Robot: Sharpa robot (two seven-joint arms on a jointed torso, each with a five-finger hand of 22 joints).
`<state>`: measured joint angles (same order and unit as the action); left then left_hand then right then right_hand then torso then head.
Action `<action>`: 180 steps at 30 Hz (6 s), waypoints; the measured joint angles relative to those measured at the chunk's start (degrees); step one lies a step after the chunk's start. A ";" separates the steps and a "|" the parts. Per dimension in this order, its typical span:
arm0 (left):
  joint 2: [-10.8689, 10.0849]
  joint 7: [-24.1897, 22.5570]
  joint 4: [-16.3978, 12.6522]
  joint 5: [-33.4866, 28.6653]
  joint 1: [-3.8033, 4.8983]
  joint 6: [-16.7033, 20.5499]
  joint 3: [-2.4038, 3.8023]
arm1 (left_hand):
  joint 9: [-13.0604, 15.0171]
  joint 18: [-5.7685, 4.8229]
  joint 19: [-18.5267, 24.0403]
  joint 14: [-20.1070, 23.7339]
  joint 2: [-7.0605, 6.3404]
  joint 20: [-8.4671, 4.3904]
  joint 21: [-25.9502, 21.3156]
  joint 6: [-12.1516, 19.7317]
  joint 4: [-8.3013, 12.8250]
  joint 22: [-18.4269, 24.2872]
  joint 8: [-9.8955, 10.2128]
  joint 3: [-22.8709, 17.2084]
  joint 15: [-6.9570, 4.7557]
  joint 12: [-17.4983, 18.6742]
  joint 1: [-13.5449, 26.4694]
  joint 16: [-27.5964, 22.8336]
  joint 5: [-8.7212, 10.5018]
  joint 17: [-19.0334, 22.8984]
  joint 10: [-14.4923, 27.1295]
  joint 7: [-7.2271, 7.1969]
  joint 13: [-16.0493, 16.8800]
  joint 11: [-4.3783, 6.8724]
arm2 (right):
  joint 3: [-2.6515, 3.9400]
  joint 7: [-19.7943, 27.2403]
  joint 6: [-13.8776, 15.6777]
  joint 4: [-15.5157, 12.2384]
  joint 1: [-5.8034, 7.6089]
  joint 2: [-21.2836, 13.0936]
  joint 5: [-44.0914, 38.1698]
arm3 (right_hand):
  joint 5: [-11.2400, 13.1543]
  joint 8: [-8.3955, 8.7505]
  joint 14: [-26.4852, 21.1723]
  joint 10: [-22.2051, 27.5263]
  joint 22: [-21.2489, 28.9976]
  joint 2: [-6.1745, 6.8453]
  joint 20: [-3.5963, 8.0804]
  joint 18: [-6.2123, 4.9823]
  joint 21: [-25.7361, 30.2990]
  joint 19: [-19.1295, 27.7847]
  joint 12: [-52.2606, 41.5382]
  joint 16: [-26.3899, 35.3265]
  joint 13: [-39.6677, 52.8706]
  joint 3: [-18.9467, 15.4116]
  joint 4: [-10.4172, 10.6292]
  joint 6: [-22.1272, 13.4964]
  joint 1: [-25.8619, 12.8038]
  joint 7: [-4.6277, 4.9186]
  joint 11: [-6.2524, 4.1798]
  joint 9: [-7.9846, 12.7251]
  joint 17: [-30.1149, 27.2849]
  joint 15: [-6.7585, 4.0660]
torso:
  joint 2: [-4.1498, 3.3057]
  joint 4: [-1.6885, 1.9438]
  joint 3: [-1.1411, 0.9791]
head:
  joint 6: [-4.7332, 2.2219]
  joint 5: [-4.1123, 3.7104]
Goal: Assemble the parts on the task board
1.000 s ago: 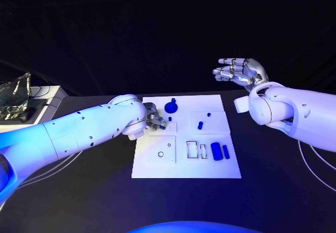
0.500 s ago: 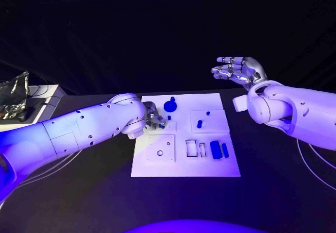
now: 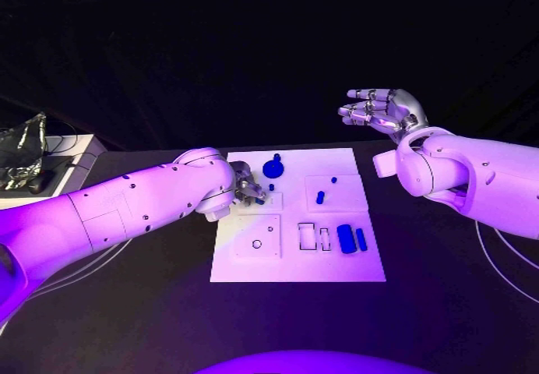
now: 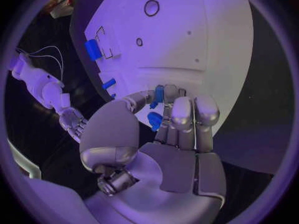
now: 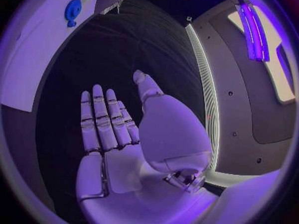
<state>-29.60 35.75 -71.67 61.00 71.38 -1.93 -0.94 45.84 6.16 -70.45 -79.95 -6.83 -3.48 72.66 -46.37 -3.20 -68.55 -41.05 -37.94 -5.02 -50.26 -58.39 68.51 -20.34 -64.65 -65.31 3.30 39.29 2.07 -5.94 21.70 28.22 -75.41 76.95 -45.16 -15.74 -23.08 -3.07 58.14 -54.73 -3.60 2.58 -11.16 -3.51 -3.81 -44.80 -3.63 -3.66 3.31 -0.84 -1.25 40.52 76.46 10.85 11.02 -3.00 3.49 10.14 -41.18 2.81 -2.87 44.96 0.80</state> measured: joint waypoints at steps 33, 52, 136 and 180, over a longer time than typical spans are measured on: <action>0.73 0.00 0.72 0.76 0.42 -0.63 -0.73 | 1.67 0.00 -0.63 -0.45 -0.22 -0.21 0.00 -0.66 0.30 -1.07 0.16 0.30 -0.21 0.41 -0.24 0.00 -1.54 -0.87 -0.35 0.16 0.14 0.51 | -0.01 0.00 -0.24 -0.03 0.00 -0.11 -0.02 | 0.00 0.00 0.01 0.21 0.00 0.00 -0.21 0.00 0.00 0.20 0.00 0.00 0.00 0.00 0.00 0.00 0.00 0.00 0.21 0.00 0.00 0.00 | 0.09 -0.01 0.02 | 0.32 -0.07; 0.41 0.06 0.41 0.72 0.36 -0.48 -0.58 | 1.69 0.00 -1.28 -1.16 -1.13 -0.36 0.00 -1.42 0.30 -2.05 0.83 0.30 -0.34 1.20 -1.15 0.00 -1.83 -1.74 -1.08 0.09 0.36 0.59 | -0.01 -0.07 -0.36 0.13 0.00 -0.07 -0.14 | 0.00 0.00 0.01 0.82 0.00 0.00 -0.21 0.01 0.00 0.62 0.00 0.00 0.00 0.00 0.00 -0.50 0.00 -0.11 0.41 0.05 0.00 0.00 | 0.03 -0.02 -0.02 | 0.60 -0.20; 1.42 1.64 2.63 -0.79 0.36 -1.97 -0.66 | 5.38 -0.93 -3.60 -2.04 4.01 -1.13 -2.51 -9.22 -7.44 -6.05 5.30 39.41 -0.81 2.00 -5.81 0.00 -0.84 -3.63 -3.62 -4.28 1.74 1.72 | -0.01 -0.26 -1.22 0.24 -0.01 -0.08 -0.78 | 0.00 0.00 -1.02 1.63 0.04 0.31 -0.30 0.00 0.00 1.54 0.00 0.00 -0.04 0.00 -0.01 -1.40 0.31 -0.27 0.42 0.08 -0.05 0.21 | 0.08 0.00 0.12 | 0.98 -0.42; -7.33 1.75 -2.63 -2.70 -0.20 -0.02 10.18 | -1.46 -0.93 0.23 1.69 -0.94 0.20 -10.26 -4.61 -12.61 -3.25 10.13 31.17 1.47 0.52 -6.78 -5.73 17.45 3.55 1.45 0.15 1.35 -1.46 | -0.09 -0.39 -1.26 2.96 -0.21 -0.35 -1.11 | 0.00 0.00 -1.74 1.63 0.08 0.30 -0.52 0.00 0.00 2.15 0.00 0.00 -0.03 0.00 -0.33 -1.65 0.31 -0.19 0.42 0.07 -0.03 0.30 | 0.27 0.06 0.08 | -1.41 0.29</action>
<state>-36.93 37.50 -74.30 58.30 71.18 -1.96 9.23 44.38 5.23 -70.22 -78.26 -7.77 -3.28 62.40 -50.99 -15.82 -71.80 -30.92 -6.77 -3.55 -49.74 -65.16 62.78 -2.89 -61.10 -63.86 3.45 40.64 0.61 -6.03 21.31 26.95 -72.45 76.74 -45.51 -16.85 -23.07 -3.07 56.40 -53.09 -3.51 2.88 -11.68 -3.51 -3.81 -42.65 -3.63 -3.66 3.28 -0.84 -1.59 38.87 76.77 10.65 11.44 -2.92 3.46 10.45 -40.90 2.87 -2.79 43.55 1.08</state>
